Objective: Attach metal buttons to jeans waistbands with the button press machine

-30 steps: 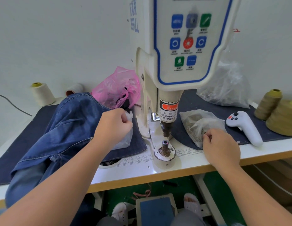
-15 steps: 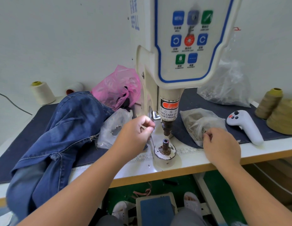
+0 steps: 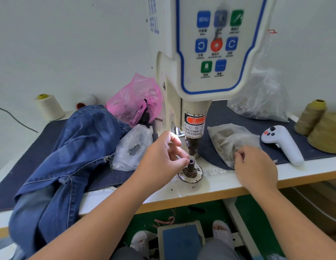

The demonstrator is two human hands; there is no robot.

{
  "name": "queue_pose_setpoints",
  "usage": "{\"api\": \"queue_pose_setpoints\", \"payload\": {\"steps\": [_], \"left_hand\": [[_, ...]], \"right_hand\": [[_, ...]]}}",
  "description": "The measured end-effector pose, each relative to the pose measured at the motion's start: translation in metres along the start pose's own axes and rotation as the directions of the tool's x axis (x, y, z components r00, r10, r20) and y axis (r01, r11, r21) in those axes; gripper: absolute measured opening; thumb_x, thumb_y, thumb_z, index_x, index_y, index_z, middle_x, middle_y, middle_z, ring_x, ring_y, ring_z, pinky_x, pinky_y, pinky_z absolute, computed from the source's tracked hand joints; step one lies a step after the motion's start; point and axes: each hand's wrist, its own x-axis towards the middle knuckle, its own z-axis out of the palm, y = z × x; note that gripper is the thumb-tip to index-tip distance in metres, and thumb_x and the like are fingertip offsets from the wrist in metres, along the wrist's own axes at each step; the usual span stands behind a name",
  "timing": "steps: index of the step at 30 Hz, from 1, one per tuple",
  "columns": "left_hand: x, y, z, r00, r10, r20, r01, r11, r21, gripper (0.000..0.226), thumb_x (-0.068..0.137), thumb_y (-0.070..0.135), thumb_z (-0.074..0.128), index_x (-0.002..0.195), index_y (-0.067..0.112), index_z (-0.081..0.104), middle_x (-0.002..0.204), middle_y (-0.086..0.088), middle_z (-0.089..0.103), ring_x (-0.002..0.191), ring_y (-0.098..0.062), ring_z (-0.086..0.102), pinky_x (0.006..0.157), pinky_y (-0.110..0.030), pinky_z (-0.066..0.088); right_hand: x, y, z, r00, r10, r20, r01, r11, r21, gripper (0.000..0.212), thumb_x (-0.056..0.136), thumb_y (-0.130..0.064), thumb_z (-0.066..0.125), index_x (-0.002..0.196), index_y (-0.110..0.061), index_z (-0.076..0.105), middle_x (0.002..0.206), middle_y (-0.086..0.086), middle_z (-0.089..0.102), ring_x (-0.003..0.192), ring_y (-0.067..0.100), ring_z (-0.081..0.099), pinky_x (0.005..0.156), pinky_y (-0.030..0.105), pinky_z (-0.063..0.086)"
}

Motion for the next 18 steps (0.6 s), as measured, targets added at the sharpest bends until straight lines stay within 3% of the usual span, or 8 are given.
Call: {"api": "queue_pose_setpoints", "payload": {"steps": [3,7,13,18], "left_hand": [[-0.0009,0.0001,0.0024,1.000,0.010,-0.017,-0.010,1.000,0.004,0.033,0.086,0.009,0.072,0.093,0.025,0.043,0.079,0.013,0.072,0.065,-0.018,0.061,0.057,-0.017,0.050],[-0.0029,0.0000,0.0046,0.999,0.017,-0.040,-0.018,1.000,-0.014,0.038,0.086,0.005,0.068,0.098,0.030,0.042,0.079,0.014,0.071,0.059,-0.008,0.056,0.054,-0.014,0.045],[-0.0039,0.0001,0.0079,0.997,0.029,-0.072,-0.028,1.000,0.007,0.044,0.086,0.004,0.068,0.099,0.035,0.039,0.083,0.014,0.070,0.064,-0.016,0.059,0.054,-0.015,0.045],[-0.0056,0.0001,0.0084,0.996,0.044,-0.078,-0.042,0.999,0.020,0.043,0.089,0.008,0.069,0.100,0.036,0.038,0.082,0.016,0.069,0.061,-0.003,0.056,0.056,-0.015,0.046]], "right_hand": [[-0.0001,-0.0003,-0.0003,1.000,-0.001,0.009,0.001,1.000,0.003,0.025,0.100,-0.026,0.051,0.076,-0.024,0.058,0.070,-0.006,0.054,0.066,0.010,0.049,0.056,0.030,0.039],[0.0000,-0.0001,-0.0003,1.000,-0.002,0.005,0.002,1.000,0.003,0.026,0.100,-0.026,0.050,0.075,-0.023,0.057,0.070,-0.005,0.054,0.065,0.009,0.048,0.054,0.029,0.036],[-0.0005,0.0001,0.0001,1.000,-0.001,0.002,0.001,1.000,0.009,0.028,0.099,-0.026,0.051,0.072,-0.022,0.057,0.068,-0.004,0.054,0.065,0.011,0.049,0.054,0.030,0.038],[-0.0004,0.0006,0.0004,1.000,-0.004,-0.009,0.004,1.000,0.014,0.027,0.099,-0.026,0.052,0.072,-0.024,0.056,0.068,-0.005,0.053,0.064,0.008,0.047,0.051,0.027,0.032]]}}
